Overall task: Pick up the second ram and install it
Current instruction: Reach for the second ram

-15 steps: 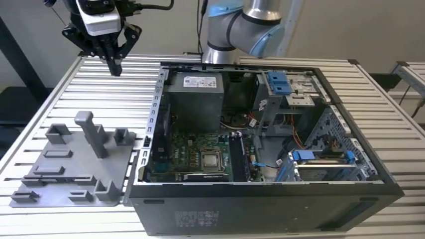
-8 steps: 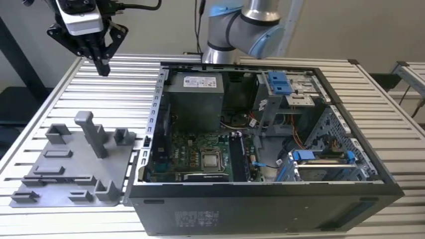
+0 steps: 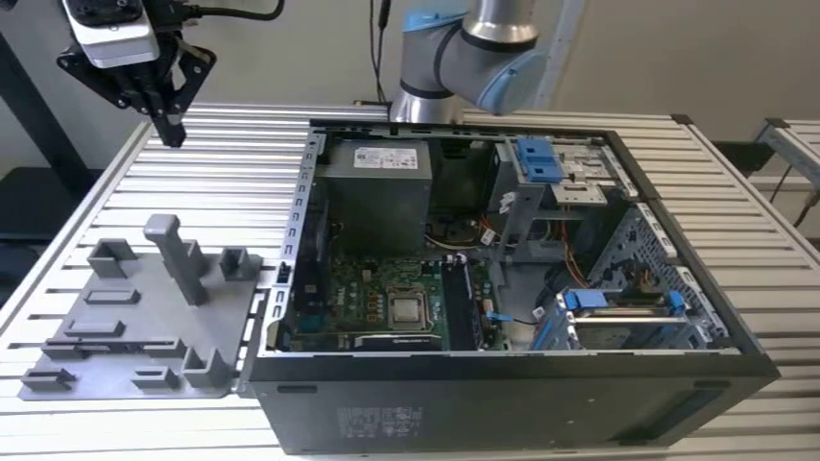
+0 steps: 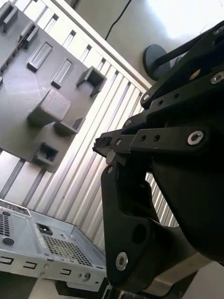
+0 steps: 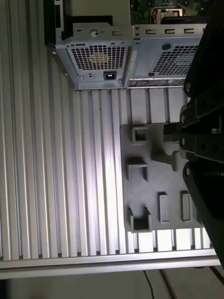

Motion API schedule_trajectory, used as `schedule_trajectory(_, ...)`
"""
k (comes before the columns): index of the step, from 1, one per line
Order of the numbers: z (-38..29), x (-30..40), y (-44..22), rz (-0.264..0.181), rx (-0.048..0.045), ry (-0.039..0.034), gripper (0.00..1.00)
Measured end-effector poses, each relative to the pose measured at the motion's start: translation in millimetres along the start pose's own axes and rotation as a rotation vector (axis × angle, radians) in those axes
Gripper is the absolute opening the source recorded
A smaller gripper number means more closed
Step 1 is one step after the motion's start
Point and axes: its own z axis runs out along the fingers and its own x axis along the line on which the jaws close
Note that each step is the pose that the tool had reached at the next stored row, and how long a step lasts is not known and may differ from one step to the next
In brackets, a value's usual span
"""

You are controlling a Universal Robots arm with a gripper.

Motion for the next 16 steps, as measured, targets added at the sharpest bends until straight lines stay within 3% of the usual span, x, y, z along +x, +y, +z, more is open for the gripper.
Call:
schedule_trajectory(8,1.1,17.5,-1.3,-0.027,-0.0005,0.0014,0.11)
schedule_trajectory(16,1.4,40.3,-2.9,-0.042,-0.0008,0.0022,0.11)
